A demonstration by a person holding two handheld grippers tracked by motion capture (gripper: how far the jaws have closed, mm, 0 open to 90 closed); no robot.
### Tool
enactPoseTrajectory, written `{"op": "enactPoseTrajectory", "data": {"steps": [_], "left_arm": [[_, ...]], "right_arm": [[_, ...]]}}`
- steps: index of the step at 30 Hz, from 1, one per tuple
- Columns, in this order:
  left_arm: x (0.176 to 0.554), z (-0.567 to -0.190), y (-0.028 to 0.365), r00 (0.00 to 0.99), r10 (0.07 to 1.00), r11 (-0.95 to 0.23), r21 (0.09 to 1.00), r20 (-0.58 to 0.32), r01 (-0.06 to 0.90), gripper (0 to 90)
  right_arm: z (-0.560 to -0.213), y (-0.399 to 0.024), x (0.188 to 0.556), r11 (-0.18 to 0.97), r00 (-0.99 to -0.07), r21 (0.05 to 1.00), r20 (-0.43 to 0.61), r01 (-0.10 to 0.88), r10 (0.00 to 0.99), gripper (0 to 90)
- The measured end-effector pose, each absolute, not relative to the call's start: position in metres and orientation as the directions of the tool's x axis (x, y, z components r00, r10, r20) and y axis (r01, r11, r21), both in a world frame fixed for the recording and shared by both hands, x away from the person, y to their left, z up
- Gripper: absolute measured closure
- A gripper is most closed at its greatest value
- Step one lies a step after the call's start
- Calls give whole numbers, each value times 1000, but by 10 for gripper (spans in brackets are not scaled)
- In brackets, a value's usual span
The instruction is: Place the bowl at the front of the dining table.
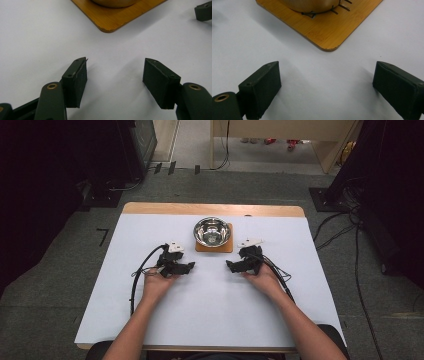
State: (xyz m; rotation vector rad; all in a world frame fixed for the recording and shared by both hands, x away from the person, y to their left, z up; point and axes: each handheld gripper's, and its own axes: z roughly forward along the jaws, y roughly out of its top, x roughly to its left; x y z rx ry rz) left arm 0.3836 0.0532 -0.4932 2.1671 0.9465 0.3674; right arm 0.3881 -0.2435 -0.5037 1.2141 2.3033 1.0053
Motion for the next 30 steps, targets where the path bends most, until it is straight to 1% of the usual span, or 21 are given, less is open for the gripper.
{"op": "enactPoseTrajectory", "data": {"steps": [1, 2, 6, 9, 30], "left_arm": [[384, -493, 53, 688, 725, -462, 721, -28, 516, 365], [382, -494, 53, 700, 714, -478, 726, -7, 494, 363], [382, -498, 58, 714, 700, -461, 748, -23, 477, 352], [381, -498, 57, 717, 697, -473, 746, -9, 469, 333], [381, -498, 57, 717, 697, -473, 746, -9, 469, 332]], "right_arm": [[-504, -244, 388, 381, -572, 726, 20, 572, 820, 73], [-504, -244, 388, 382, -572, 726, 20, 572, 820, 73], [-504, -244, 388, 382, -573, 726, 21, 573, 820, 73], [-504, -244, 388, 382, -573, 725, 21, 573, 820, 73], [-504, -243, 388, 384, -573, 725, 18, 572, 819, 72]]}}
